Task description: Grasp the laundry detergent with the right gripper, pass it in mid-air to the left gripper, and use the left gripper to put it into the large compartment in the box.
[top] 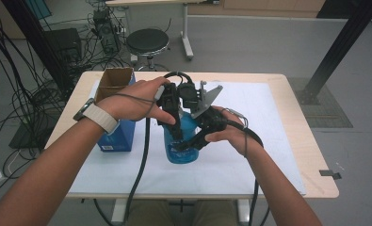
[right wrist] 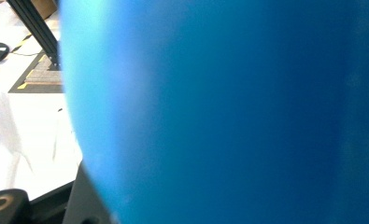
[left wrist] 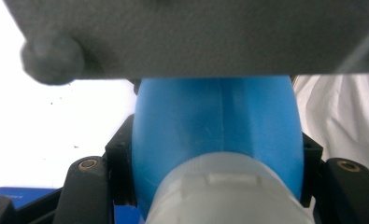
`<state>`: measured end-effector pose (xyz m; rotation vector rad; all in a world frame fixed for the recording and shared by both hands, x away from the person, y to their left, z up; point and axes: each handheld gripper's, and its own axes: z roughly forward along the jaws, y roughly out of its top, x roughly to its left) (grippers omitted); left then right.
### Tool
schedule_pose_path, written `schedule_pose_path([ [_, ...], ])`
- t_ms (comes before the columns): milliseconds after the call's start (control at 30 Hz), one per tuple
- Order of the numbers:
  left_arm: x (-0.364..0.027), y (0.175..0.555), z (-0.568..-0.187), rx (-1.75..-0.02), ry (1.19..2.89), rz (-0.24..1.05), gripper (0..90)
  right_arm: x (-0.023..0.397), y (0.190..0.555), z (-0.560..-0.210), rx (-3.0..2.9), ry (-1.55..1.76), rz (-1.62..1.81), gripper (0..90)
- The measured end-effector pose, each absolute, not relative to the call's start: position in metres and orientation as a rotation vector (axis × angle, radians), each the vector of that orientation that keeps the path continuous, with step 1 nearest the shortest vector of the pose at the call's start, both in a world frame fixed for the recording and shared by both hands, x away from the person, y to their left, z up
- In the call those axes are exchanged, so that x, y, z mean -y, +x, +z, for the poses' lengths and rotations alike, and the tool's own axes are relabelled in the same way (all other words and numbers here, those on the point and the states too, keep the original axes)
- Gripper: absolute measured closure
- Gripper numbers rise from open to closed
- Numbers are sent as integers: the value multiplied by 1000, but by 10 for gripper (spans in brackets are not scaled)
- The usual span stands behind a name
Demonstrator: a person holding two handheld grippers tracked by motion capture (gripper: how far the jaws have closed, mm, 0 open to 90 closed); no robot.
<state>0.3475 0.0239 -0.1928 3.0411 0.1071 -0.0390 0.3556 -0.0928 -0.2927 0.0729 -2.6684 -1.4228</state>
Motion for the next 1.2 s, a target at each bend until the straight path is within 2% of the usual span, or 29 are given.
schedule_pose_path([
  [167,-24,347,-193,-106,3046,-34,381,92,356,-293,2671,90,-1426,425],
  [200,-25,347,-192,-116,3054,-35,381,91,357,-295,2660,103,-1432,380],
  [233,-25,347,-192,-116,3054,-35,381,91,357,-295,2660,103,-1432,380],
  [267,-25,348,-192,-121,3056,-35,381,93,357,-297,2674,90,-1403,287],
  [333,-26,349,-191,-136,3057,-15,381,103,359,-305,2686,28,-1320,204],
  [367,-27,350,-190,-135,3060,-7,381,109,360,-307,2691,1,-1299,193],
  [533,-27,353,-191,-170,3068,-2,381,134,362,-305,2722,-65,-1222,177],
  [633,-28,355,-191,-208,3063,6,380,150,364,-300,2778,-145,-1154,132],
  [1200,-36,364,-167,-486,3024,138,372,211,365,-282,3076,-336,-525,112],
])
